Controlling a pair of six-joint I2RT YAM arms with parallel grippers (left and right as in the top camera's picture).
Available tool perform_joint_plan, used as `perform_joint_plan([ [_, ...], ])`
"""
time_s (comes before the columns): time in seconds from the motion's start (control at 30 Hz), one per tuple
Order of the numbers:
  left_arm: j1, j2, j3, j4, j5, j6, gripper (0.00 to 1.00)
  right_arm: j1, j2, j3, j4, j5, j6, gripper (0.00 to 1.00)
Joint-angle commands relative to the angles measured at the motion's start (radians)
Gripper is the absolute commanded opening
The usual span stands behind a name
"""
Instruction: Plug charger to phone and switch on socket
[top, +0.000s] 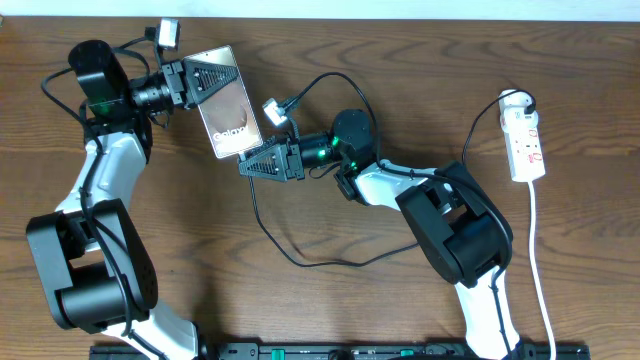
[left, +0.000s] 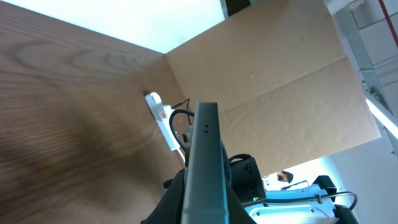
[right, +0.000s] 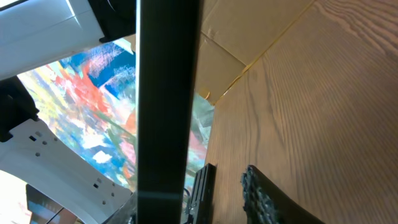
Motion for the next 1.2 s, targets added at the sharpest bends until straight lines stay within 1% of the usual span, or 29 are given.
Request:
perform_joint_plan([
  [0.0, 0.003, -0.015, 0.007, 0.006, 0.028, 0.018, 0.07, -0.003, -0.005, 0.013, 0.003, 0.001, -0.010, 0.35],
  [0.1, 0.003, -0.015, 0.007, 0.006, 0.028, 0.018, 0.07, -0.003, -0.005, 0.013, 0.003, 0.001, -0.010, 0.33],
  [0.23, 0.003, -0.015, 0.007, 0.005, 0.028, 0.017, 0.07, -0.003, -0.005, 0.013, 0.003, 0.001, -0.010, 0.26],
  [0.3, 0.003, -0.015, 0.007, 0.005, 0.028, 0.017, 0.07, -0.003, -0.005, 0.013, 0.003, 0.001, -0.010, 0.20],
  [0.4, 0.003, -0.015, 0.007, 0.005, 0.028, 0.017, 0.08, -0.003, -0.005, 0.013, 0.003, 0.001, -0.010, 0.05],
  [0.43, 0.003, -0.015, 0.007, 0.005, 0.028, 0.017, 0.08, -0.004, -0.005, 0.013, 0.003, 0.001, -0.010, 0.02],
  [0.77, 0.003, -0.015, 0.007, 0.005, 0.029, 0.022, 0.08, -0.005, -0.005, 0.013, 0.005, 0.001, -0.006, 0.01],
  [1.0, -0.004, -0.015, 0.007, 0.005, 0.029, 0.037, 0.07, -0.009, -0.005, 0.013, 0.098, 0.002, 0.055, 0.01],
  [1.17, -0.013, -0.015, 0.007, 0.005, 0.028, 0.040, 0.07, -0.017, -0.005, 0.013, 0.101, 0.002, 0.073, 0.01],
])
